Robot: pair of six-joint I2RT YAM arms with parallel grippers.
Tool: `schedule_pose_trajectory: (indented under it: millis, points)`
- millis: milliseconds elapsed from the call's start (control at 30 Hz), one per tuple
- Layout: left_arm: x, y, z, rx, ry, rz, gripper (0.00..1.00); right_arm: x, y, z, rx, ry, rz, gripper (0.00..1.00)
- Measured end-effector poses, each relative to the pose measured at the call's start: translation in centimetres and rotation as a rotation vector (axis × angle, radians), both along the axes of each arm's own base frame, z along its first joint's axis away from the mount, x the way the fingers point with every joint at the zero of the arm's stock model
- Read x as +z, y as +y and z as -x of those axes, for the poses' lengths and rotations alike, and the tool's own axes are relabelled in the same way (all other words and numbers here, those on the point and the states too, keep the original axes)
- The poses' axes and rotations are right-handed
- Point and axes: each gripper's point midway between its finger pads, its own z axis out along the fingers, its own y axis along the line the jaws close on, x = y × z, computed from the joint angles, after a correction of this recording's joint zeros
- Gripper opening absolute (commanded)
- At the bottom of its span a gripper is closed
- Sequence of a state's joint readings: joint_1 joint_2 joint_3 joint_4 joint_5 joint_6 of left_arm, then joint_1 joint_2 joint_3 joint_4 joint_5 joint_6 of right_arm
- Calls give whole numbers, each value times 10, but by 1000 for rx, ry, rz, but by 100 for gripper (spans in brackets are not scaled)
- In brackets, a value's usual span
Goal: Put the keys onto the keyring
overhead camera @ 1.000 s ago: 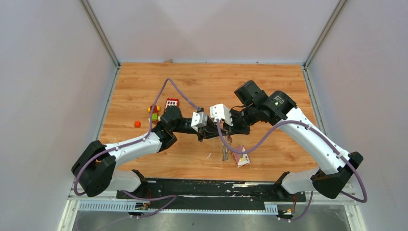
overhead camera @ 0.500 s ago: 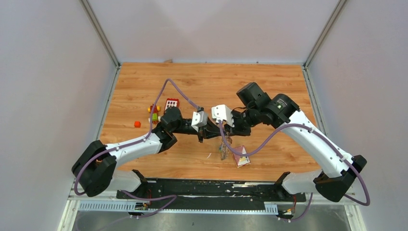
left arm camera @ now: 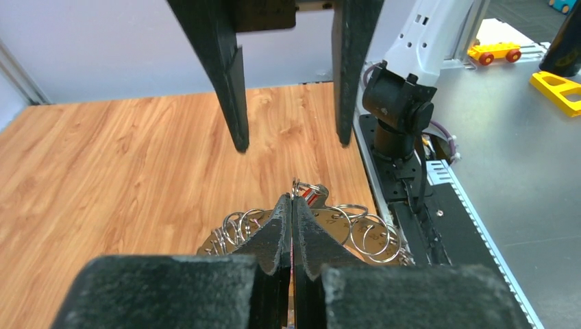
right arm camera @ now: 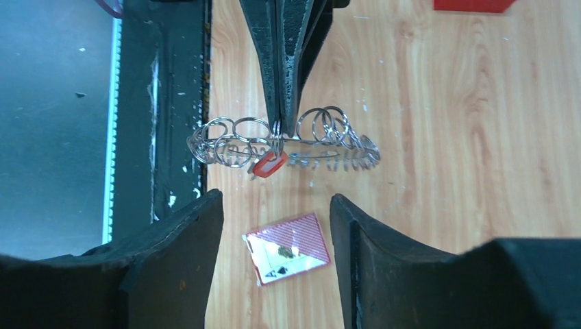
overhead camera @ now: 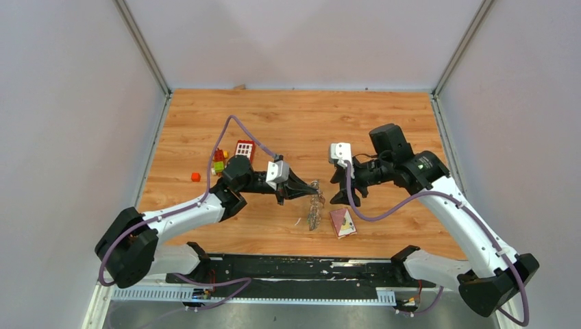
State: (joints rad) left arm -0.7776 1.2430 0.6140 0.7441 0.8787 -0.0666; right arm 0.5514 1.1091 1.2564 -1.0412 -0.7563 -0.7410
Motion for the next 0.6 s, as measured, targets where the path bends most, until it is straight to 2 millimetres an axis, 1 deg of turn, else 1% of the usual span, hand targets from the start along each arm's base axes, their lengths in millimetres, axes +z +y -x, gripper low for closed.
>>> schedule_pose_trajectory:
  millis: [133, 300, 500, 600]
  points:
    - [1, 0, 1, -3, 3, 1, 0, -13, 7, 5, 24, 78, -57, 64]
    - [1, 0, 1, -3, 10, 2, 0, -11, 16, 7, 59, 101, -125, 63]
    - [4, 0, 1, -4, 11, 13, 0, -14, 24, 8, 77, 126, -166, 62]
    - [5, 0, 1, -4, 14, 16, 0, -13, 26, 6, 81, 126, -177, 58]
